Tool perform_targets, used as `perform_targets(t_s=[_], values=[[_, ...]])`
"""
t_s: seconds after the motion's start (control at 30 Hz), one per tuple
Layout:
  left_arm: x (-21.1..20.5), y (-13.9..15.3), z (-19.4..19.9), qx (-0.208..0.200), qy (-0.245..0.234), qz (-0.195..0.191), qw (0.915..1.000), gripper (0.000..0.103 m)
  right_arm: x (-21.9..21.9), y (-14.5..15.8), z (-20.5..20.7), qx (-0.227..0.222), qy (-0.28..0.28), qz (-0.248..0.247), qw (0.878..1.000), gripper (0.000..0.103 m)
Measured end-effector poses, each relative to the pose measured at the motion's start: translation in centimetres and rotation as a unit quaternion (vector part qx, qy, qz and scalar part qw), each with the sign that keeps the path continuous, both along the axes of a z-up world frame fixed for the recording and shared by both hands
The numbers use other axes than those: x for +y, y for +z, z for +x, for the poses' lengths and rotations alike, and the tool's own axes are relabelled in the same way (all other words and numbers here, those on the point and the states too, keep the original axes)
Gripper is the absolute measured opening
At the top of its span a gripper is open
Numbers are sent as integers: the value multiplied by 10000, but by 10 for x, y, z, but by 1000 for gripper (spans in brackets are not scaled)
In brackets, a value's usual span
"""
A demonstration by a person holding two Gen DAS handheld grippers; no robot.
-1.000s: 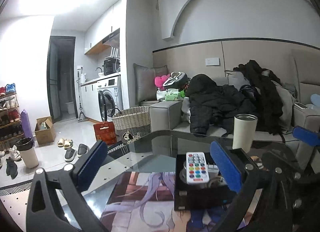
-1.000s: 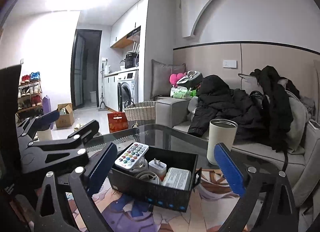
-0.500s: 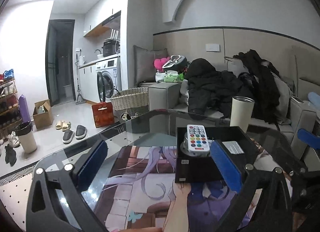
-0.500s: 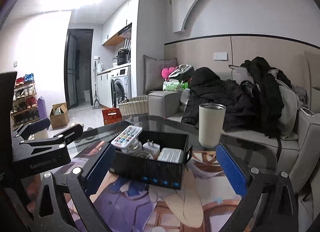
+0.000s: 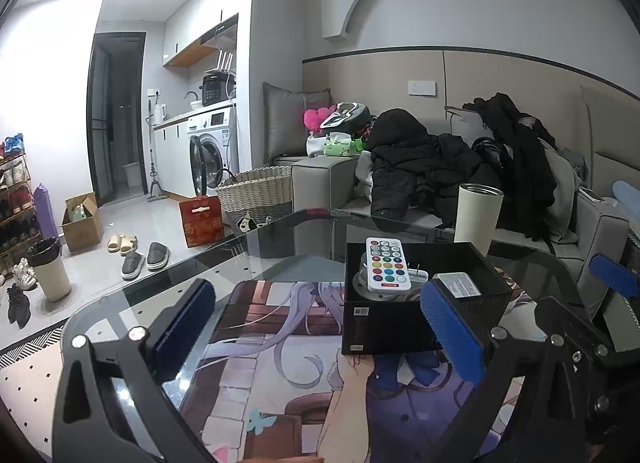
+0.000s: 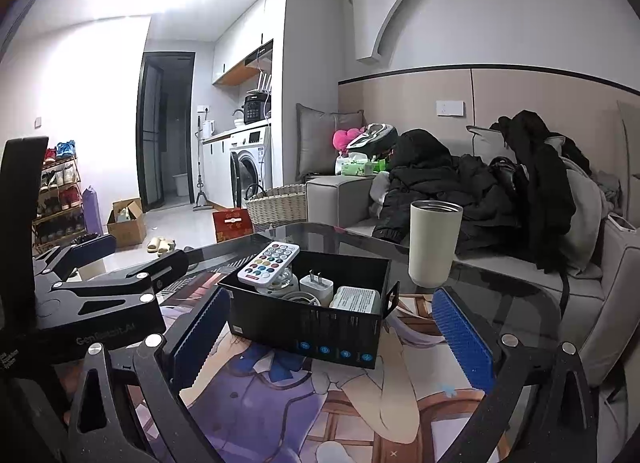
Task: Organize rigid objects
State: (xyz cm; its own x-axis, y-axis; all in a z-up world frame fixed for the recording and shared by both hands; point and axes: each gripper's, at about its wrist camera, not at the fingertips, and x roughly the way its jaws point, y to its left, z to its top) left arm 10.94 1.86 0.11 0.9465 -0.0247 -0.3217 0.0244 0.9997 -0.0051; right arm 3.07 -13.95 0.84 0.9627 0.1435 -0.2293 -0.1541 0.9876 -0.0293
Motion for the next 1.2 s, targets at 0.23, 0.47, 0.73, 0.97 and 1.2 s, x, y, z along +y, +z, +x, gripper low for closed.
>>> perform_targets(t_s=[0.23, 0.47, 0.73, 0.97, 1.2], values=[[1, 0, 1, 19, 18, 9, 10000, 103, 0, 0, 1, 7, 14, -43, 10000, 103], [0, -1, 1, 22, 14, 22, 10000, 103, 0, 1, -1, 9, 45, -11, 10000, 102], [2, 0, 1, 33, 5, 25, 10000, 103, 4, 3, -2, -21, 80, -9, 10000, 102], [3, -1, 2, 48, -12, 28, 10000, 103, 6, 3, -2, -16, 87, -12, 10000, 103], [2, -2, 2, 94, -26, 45, 9999, 103, 8, 2, -3, -36, 104, -16, 9999, 103]])
